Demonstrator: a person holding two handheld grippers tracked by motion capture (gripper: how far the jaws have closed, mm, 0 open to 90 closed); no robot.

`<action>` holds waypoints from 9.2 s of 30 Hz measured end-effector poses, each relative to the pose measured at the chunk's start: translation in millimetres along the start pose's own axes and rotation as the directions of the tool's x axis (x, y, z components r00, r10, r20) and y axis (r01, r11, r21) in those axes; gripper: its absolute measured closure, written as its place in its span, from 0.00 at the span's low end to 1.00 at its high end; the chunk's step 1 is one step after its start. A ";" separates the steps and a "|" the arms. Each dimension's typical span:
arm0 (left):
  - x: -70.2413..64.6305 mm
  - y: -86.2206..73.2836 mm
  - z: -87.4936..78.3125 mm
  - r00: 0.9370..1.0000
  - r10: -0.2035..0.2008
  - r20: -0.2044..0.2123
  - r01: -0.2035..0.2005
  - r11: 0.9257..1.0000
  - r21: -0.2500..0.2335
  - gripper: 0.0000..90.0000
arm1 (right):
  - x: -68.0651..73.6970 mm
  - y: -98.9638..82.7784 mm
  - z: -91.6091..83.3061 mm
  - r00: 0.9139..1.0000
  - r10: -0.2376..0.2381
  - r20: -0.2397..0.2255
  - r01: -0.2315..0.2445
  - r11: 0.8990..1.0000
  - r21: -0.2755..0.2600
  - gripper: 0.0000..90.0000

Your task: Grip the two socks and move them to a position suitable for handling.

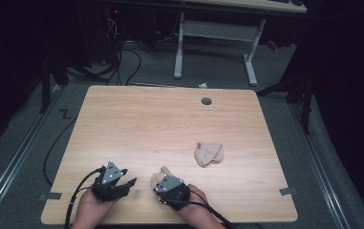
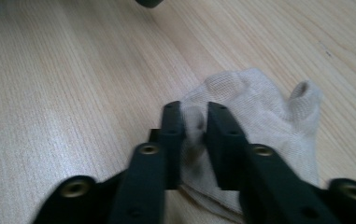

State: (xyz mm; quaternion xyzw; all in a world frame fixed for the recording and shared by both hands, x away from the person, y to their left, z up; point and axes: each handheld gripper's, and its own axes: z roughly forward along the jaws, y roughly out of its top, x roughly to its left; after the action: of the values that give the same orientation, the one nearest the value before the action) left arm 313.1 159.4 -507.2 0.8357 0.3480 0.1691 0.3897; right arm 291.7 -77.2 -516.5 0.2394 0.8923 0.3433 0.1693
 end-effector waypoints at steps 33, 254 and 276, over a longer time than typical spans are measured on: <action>-67.9 26.5 52.8 0.980 0.128 0.154 -0.145 0.984 0.102 0.81 | -51.1 -34.9 -62.1 0.949 0.268 0.168 -0.233 0.951 -0.201 0.94; -11.3 9.0 14.1 0.998 0.022 0.054 -0.023 1.000 0.007 0.61 | -134.6 -78.3 -37.3 0.889 0.329 0.318 -0.345 0.939 -0.008 0.99; 6.5 30.7 41.4 0.994 -0.095 -0.060 0.092 0.994 -0.050 0.54 | -134.3 -63.5 -41.6 0.903 0.366 0.226 -0.349 0.930 -0.112 0.82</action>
State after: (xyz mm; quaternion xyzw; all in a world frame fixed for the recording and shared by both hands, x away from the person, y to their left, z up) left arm 354.4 128.0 -509.9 0.8034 0.3947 0.1848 0.4057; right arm 363.8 -213.5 -512.7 0.4331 0.7933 0.3673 0.2195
